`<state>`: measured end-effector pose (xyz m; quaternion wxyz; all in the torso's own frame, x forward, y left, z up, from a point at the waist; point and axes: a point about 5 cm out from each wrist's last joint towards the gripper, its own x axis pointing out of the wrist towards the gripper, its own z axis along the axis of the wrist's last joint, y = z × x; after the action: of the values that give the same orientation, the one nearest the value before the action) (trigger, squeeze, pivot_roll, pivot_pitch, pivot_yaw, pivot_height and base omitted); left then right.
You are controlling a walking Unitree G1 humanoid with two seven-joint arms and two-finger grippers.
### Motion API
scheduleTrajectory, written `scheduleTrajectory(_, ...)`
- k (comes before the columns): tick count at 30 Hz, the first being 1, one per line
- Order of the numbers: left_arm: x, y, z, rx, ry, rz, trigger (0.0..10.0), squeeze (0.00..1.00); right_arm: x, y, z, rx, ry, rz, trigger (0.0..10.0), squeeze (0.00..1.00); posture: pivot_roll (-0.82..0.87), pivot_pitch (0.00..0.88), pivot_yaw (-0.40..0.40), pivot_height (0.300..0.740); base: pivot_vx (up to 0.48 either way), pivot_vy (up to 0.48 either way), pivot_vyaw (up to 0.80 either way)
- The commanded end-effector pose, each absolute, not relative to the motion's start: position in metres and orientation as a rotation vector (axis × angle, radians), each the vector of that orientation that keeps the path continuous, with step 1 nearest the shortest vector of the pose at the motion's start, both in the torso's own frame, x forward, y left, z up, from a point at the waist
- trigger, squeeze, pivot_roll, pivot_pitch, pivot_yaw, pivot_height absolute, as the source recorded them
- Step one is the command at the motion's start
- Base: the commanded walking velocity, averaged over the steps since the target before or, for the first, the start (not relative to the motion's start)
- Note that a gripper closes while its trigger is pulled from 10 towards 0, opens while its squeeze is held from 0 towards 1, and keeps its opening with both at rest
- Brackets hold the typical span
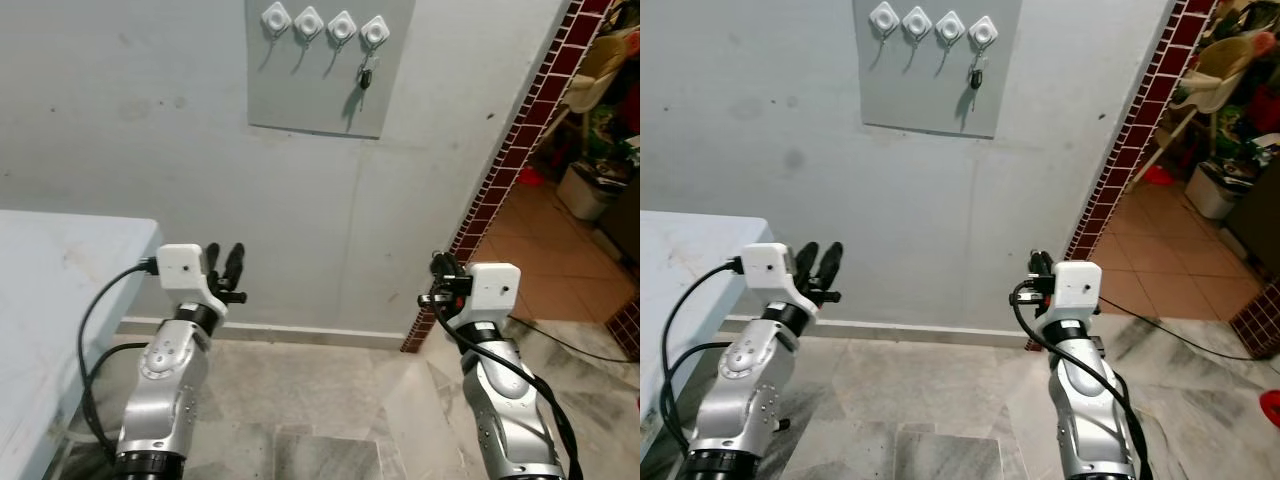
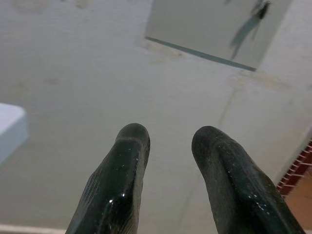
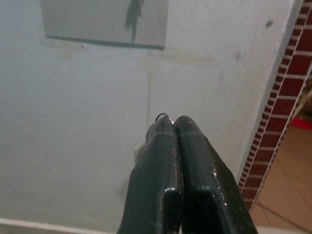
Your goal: Hang keys on a hook
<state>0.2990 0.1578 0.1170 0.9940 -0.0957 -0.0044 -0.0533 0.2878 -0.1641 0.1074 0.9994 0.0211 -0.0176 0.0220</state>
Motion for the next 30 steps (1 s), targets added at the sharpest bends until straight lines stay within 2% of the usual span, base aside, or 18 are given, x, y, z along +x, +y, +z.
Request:
scheduleTrajectory(1,0.3029,0.1539,0.1198,-0.202,0.0,-0.105,10.0,0.0,0.2909,-0.171,0.1139,0.062,-0.035,-0.001,10.0,0.0,0.12,0.0,-0.054,0.74,0.0,0.0,0.0)
scheduleTrajectory(13,0.306,0.154,0.1216,-0.221,0.011,-0.1,10.0,0.0,0.2881,-0.168,0.1178,0.033,-0.064,0.063,10.0,0.0,0.11,0.0,-0.052,0.74,0.0,0.0,0.0)
scheduleTrajectory(30,0.3065,0.1506,0.1211,-0.249,0.018,-0.101,10.0,0.0,0.2858,-0.1684,0.1184,0.032,-0.071,0.085,10.0,0.0,0.11,0.0,-0.058,0.74,0.28,0.0,0.0)
